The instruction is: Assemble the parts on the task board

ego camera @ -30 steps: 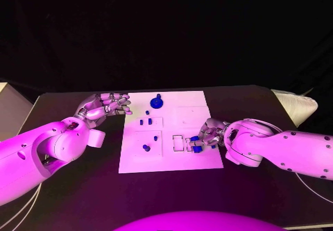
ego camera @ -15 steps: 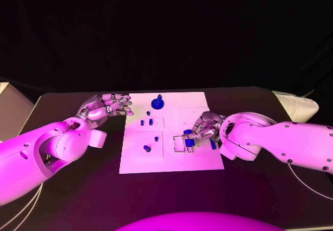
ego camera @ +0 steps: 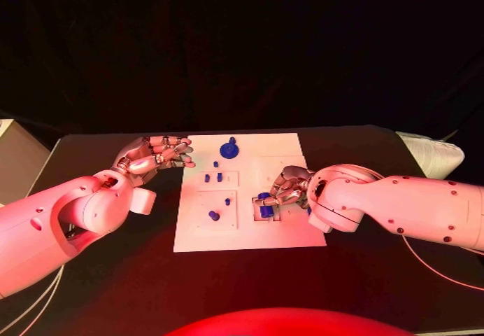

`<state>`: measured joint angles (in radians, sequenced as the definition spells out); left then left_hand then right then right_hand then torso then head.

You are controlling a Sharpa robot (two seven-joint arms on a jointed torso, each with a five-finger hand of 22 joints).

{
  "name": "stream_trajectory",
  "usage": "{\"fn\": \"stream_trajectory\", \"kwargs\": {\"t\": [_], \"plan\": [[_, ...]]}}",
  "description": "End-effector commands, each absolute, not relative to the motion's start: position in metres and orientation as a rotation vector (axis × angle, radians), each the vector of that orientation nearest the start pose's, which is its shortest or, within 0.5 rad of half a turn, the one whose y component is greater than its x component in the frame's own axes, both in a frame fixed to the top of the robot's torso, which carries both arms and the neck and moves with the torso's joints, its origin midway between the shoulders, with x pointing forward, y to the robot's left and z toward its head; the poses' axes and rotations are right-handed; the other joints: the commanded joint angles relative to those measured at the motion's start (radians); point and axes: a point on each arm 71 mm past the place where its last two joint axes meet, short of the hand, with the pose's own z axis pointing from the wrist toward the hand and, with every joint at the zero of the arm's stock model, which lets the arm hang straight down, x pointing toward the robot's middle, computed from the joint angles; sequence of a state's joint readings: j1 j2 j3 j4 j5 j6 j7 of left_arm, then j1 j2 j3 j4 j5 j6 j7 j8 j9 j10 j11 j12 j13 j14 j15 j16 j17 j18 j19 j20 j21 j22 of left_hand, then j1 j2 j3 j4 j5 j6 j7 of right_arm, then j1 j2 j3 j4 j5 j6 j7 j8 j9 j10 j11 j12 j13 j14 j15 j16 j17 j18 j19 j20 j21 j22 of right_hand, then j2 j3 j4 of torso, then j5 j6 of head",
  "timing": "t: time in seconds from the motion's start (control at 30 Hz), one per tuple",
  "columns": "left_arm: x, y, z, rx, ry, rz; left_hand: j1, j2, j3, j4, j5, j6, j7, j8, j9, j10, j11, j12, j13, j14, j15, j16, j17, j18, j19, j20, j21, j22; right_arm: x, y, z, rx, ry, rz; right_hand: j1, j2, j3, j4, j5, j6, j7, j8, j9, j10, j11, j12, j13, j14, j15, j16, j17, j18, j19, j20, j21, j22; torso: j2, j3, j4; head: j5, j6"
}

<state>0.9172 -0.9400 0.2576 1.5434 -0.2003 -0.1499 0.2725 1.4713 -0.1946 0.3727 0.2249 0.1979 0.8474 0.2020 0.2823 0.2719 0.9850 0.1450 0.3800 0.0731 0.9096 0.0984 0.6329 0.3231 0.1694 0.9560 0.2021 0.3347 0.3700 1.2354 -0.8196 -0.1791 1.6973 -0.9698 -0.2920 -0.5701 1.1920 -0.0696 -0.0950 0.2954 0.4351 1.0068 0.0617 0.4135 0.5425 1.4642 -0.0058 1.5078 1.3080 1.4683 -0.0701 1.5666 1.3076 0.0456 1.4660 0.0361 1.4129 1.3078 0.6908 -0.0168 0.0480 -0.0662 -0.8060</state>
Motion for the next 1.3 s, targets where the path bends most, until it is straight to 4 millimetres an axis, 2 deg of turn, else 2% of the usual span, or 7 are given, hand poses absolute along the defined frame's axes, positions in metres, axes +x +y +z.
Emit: {"fn": "stream_trajectory", "kwargs": {"t": [0.03,0.47,0.6,0.73,0.83,0.97,1.3], "plan": [[0.4679,0.2484,-0.2047,-1.117,1.507,-1.590,0.001,-0.001,0.001,0.006,0.005,0.007,-0.001,0.003,0.000,0.003,0.001,-0.002,-0.001,0.003,0.002,-0.006,0.001,0.011,0.005,0.001,-0.004,-0.001,0.4339,-0.1679,-0.2350,0.349,2.182,0.510,-0.011,-0.003,-0.007,-0.002,-0.008,0.007,0.003,0.001,0.001,0.068,-0.004,-0.004,0.213,0.102,-0.004,0.004,0.263,-0.014,0.069,-0.006,-0.004,0.196,0.001,0.0001,-0.0006,0.002,-0.001],[0.4675,0.2489,-0.2044,-1.117,1.508,-1.588,0.000,-0.001,0.001,0.008,0.005,0.007,0.000,0.003,0.000,0.003,0.001,-0.005,-0.002,0.001,0.002,-0.008,0.002,0.010,0.005,0.002,-0.006,-0.002,0.4353,-0.1644,-0.2407,0.296,2.175,0.479,-0.031,-0.004,-0.023,-0.002,-0.059,0.005,0.003,0.005,0.006,0.065,-0.003,-0.012,0.209,0.102,-0.003,0.004,0.263,-0.013,0.068,-0.004,-0.006,0.197,0.001,0.0005,0.0007,0.005,-0.005],[0.4674,0.2493,-0.2043,-1.118,1.508,-1.586,0.000,-0.001,0.001,0.008,0.005,0.007,0.000,0.003,0.000,0.003,0.001,-0.005,-0.002,0.001,0.002,-0.008,0.002,0.010,0.005,0.002,-0.006,-0.002,0.4368,-0.1655,-0.2414,0.287,2.169,0.467,-0.042,-0.006,-0.033,-0.001,-0.093,0.004,0.003,0.008,0.010,0.063,-0.003,-0.016,0.206,0.102,-0.003,0.004,0.263,-0.013,0.067,-0.004,-0.009,0.196,0.000,-0.0002,0.0000,0.005,-0.005],[0.4672,0.2496,-0.2043,-1.119,1.508,-1.586,0.000,-0.001,0.001,0.008,0.005,0.007,0.000,0.003,0.000,0.003,0.001,-0.005,-0.002,0.001,0.002,-0.008,0.002,0.010,0.005,0.002,-0.006,-0.002,0.4376,-0.1658,-0.2419,0.278,2.165,0.460,-0.061,-0.015,-0.046,0.000,-0.148,0.003,0.003,0.012,0.016,0.061,-0.003,-0.020,0.204,0.102,-0.003,0.004,0.262,-0.013,0.067,-0.004,-0.012,0.196,0.001,0.0004,-0.0001,0.007,-0.006],[0.4671,0.2497,-0.2042,-1.119,1.509,-1.585,0.000,-0.001,0.001,0.009,0.005,0.007,0.000,0.003,0.000,0.004,0.002,-0.007,-0.002,0.001,0.003,-0.009,0.002,0.010,0.005,0.002,-0.007,-0.003,0.4377,-0.1655,-0.2428,0.274,2.165,0.458,-0.076,-0.025,-0.051,0.001,-0.169,0.001,0.004,0.014,0.019,0.059,-0.003,-0.024,0.202,0.102,-0.002,0.003,0.261,-0.012,0.066,-0.003,-0.014,0.196,0.002,0.0007,0.0003,0.007,-0.007],[0.4670,0.2500,-0.2043,-1.120,1.510,-1.583,0.000,-0.002,0.001,0.010,0.005,0.007,0.000,0.003,0.000,0.004,0.002,-0.008,-0.002,0.001,0.003,-0.009,0.002,0.010,0.005,0.002,-0.008,-0.003,0.4371,-0.1648,-0.2442,0.264,2.171,0.457,-0.115,-0.063,-0.058,0.002,-0.195,-0.003,0.004,0.017,0.024,0.056,-0.002,-0.030,0.198,0.102,-0.002,0.003,0.261,-0.011,0.065,-0.003,-0.019,0.195,0.001,0.0008,0.0002,0.009,-0.009],[0.4670,0.2503,-0.2043,-1.121,1.510,-1.581,0.000,-0.002,0.001,0.010,0.004,0.007,0.001,0.002,-0.001,0.004,0.002,-0.009,-0.003,0.000,0.003,-0.010,0.003,0.010,0.005,0.002,-0.008,-0.004,0.4335,-0.1625,-0.2433,0.247,2.143,0.467,-0.174,-0.105,-0.068,0.004,-0.249,-0.009,0.006,0.021,0.031,0.053,-0.001,-0.037,0.195,0.102,-0.001,0.004,0.263,-0.011,0.065,-0.002,-0.022,0.196,0.001,0.0011,-0.0001,0.009,-0.009]]}}
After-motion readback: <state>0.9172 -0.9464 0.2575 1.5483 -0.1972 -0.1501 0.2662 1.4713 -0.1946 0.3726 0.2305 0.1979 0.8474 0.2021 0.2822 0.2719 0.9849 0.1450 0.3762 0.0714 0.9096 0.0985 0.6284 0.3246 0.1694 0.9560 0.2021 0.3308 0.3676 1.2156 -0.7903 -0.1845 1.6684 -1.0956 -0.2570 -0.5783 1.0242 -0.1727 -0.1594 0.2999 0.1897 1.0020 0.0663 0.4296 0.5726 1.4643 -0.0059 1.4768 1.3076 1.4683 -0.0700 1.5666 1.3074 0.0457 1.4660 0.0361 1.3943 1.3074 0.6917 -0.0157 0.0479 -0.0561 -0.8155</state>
